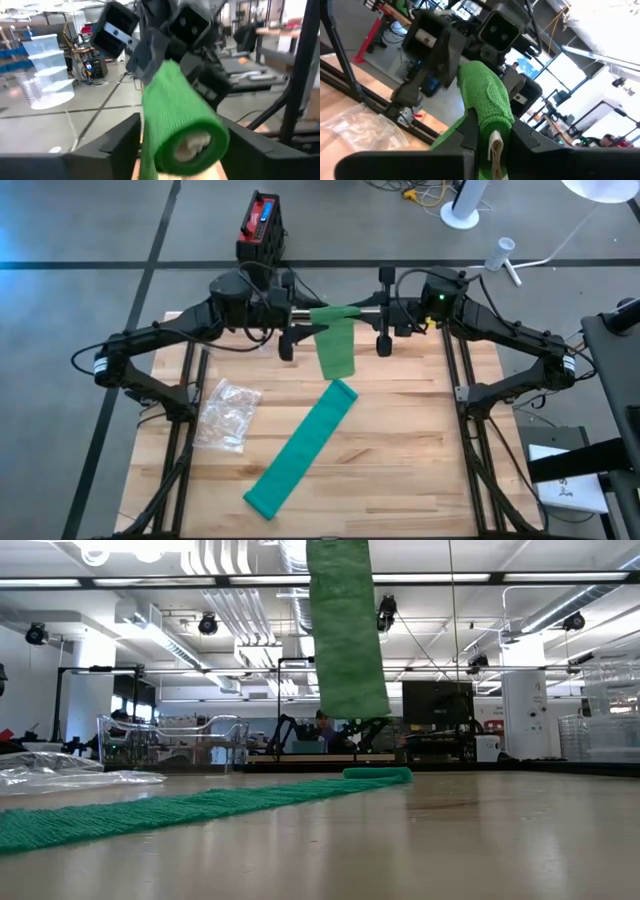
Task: Roll bandage
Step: Roll the green bandage
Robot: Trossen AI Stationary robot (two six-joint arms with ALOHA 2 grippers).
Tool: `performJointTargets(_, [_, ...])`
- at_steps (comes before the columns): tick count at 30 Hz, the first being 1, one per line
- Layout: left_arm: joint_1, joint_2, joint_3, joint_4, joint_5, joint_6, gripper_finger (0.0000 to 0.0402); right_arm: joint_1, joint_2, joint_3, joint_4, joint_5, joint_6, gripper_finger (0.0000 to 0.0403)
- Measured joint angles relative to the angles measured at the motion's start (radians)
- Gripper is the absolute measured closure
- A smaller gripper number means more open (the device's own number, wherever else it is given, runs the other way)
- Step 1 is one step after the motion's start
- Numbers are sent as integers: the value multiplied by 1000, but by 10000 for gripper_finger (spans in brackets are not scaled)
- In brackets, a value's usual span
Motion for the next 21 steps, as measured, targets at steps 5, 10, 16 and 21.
performJointTargets(5, [0, 6, 32, -19, 25, -68, 128, 0, 6, 0, 45, 7, -19, 358])
performJointTargets(10, [0, 9, 31, -40, 6, 13, 102, 0, 6, 0, 69, 12, 65, 358])
performJointTargets(16, [0, 25, 31, -35, -23, 122, 121, 0, 6, 0, 80, 11, 241, 359])
performJointTargets(21, [0, 61, 31, -5, -82, 125, 205, 0, 6, 0, 82, 9, 301, 358])
